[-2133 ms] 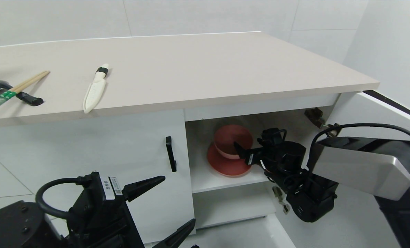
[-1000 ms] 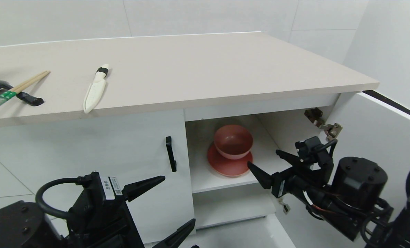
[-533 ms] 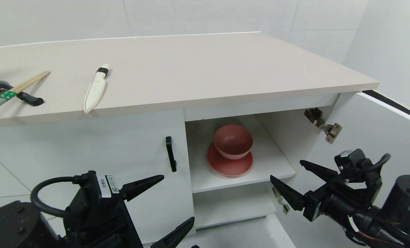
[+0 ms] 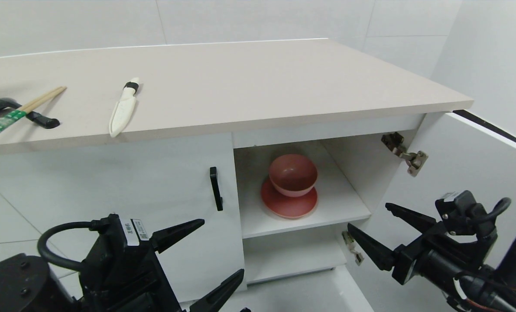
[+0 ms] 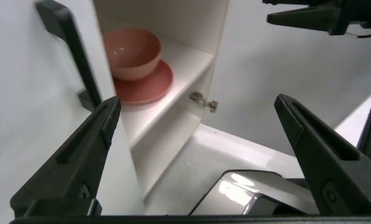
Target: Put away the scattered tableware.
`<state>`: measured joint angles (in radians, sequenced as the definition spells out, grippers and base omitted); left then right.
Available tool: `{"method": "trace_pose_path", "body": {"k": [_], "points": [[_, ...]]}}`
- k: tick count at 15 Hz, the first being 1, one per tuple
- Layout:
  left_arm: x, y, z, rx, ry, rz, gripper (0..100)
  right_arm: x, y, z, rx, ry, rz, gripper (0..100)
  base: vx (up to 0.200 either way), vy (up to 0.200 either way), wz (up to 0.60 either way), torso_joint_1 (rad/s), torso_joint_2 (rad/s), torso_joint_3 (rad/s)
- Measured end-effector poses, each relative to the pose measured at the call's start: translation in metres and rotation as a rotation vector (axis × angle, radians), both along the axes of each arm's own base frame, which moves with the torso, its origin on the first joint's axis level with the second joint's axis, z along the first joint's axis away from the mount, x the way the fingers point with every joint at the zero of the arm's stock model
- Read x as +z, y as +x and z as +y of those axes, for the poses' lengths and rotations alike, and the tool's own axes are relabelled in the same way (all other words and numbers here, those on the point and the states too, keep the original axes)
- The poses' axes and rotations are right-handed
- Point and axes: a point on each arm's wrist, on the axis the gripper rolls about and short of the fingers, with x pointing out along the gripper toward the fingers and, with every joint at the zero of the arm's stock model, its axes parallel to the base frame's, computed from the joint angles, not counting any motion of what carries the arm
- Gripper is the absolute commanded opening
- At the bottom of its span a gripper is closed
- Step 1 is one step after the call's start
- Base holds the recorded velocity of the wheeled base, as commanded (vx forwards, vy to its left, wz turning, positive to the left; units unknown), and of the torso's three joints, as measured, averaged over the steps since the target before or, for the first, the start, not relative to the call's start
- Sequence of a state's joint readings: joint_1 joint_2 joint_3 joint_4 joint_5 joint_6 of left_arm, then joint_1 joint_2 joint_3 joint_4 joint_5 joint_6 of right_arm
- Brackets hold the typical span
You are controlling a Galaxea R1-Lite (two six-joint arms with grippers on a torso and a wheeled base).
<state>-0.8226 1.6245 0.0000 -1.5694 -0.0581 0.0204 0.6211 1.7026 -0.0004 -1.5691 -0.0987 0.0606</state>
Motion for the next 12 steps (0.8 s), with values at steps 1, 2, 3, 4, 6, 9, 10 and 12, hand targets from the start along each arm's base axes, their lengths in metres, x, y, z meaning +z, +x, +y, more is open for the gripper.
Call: {"method": "trace_pose_path", "body": {"k": [1, 2, 3, 4, 6, 9, 10, 12], "points": [[0.0, 0.0, 0.0, -0.003, -0.001, 0.001, 100, 0.0, 0.0, 0.0, 0.001, 0.001, -0.001, 100, -0.2, 0.0, 0.0, -0.007, 0.0, 0.007], [0.0, 0.0, -0.001, -0.003, 0.001, 0.002, 100, 0.0, 0.0, 0.0, 0.001, 0.001, -0.002, 100, -0.2, 0.0, 0.0, 0.012, 0.01, 0.002], [-0.001, 0.0, -0.001, -0.002, 0.002, 0.004, 100, 0.0, 0.0, 0.0, 0.001, 0.001, -0.002, 100, -0.2, 0.0, 0.0, 0.002, 0.0, -0.002], [-0.001, 0.0, -0.001, -0.001, 0.004, 0.006, 100, 0.0, 0.0, 0.0, 0.001, 0.001, -0.002, 100, -0.2, 0.0, 0.0, 0.007, 0.01, -0.002], [-0.003, 0.002, -0.001, 0.007, 0.012, 0.013, 100, 0.001, 0.0, 0.0, 0.0, 0.002, -0.004, 100, -0.2, 0.0, 0.0, 0.002, 0.0, 0.005], [-0.008, 0.004, -0.002, 0.019, 0.029, 0.028, 100, 0.006, -0.003, -0.002, -0.005, 0.016, -0.025, 100, -0.2, 0.0, 0.0, 0.006, 0.0, 0.002], [-0.008, 0.005, -0.002, 0.022, 0.032, 0.03, 100, 0.008, -0.003, -0.003, -0.042, 0.019, -0.036, 100, 0.0, 0.0, 0.0, 0.0, 0.0, 0.0], [-0.009, 0.005, -0.003, 0.02, 0.035, 0.032, 100, 0.011, -0.004, -0.006, -0.133, 0.022, -0.056, 100, 0.0, 0.0, 0.0, 0.0, 0.0, 0.0]]}}
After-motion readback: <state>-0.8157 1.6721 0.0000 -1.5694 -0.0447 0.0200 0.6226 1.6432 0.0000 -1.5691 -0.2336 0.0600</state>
